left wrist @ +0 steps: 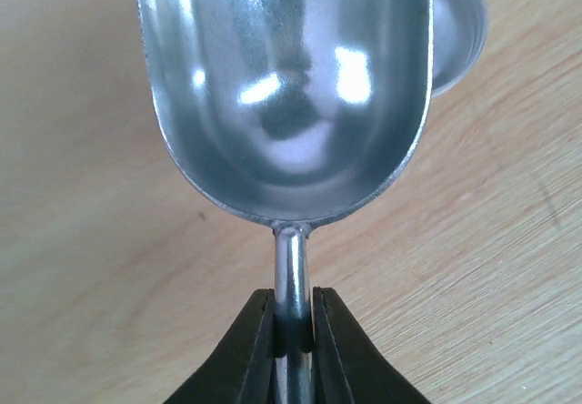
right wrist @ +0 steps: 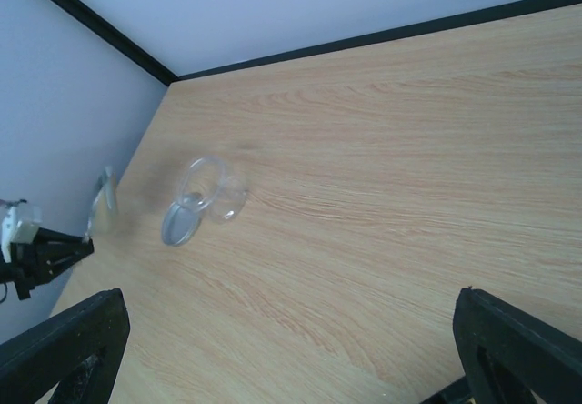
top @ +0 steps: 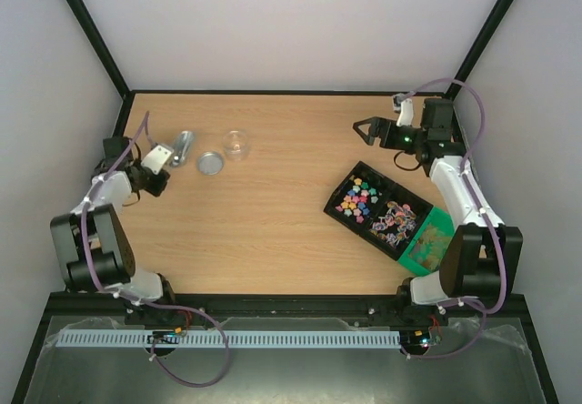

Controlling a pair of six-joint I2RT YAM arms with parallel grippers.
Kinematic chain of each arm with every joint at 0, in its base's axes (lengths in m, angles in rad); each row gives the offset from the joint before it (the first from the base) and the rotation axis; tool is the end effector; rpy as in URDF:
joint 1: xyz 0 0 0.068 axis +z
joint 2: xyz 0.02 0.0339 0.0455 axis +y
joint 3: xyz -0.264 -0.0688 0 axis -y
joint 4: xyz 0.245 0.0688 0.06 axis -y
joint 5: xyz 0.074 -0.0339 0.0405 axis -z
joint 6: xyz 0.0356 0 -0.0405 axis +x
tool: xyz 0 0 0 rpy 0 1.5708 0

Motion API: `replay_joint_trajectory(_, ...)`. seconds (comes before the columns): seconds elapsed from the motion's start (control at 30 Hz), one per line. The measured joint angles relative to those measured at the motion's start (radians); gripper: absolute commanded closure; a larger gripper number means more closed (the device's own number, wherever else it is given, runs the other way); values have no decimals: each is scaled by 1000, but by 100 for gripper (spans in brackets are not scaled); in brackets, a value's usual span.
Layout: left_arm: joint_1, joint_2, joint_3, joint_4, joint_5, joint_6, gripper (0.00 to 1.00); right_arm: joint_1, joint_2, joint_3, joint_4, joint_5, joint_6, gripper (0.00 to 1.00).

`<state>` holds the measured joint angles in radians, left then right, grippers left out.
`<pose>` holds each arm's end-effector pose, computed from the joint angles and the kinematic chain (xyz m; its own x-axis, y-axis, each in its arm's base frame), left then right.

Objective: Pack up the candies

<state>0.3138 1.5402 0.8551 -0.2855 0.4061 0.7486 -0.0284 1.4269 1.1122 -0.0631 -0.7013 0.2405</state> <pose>0.2896 0.0792 0.1808 -0.6236 0.4550 -0.6357 0.4820 0.8640 0.1456 0.3283 0.0137 0.3187 -0.4957 0.1961 -0.8460 -0.4733 0.7558 0.4525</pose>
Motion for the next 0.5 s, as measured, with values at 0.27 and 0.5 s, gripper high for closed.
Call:
replay_joint_trajectory(0.27,-232,-259,109,-176,-76,57,98,75,35,114,-141,-12,-22,3)
replay_joint_trajectory(0.5,-611,-318,129,-285,-181,1,98,187,61,153,-254,1,-66,12)
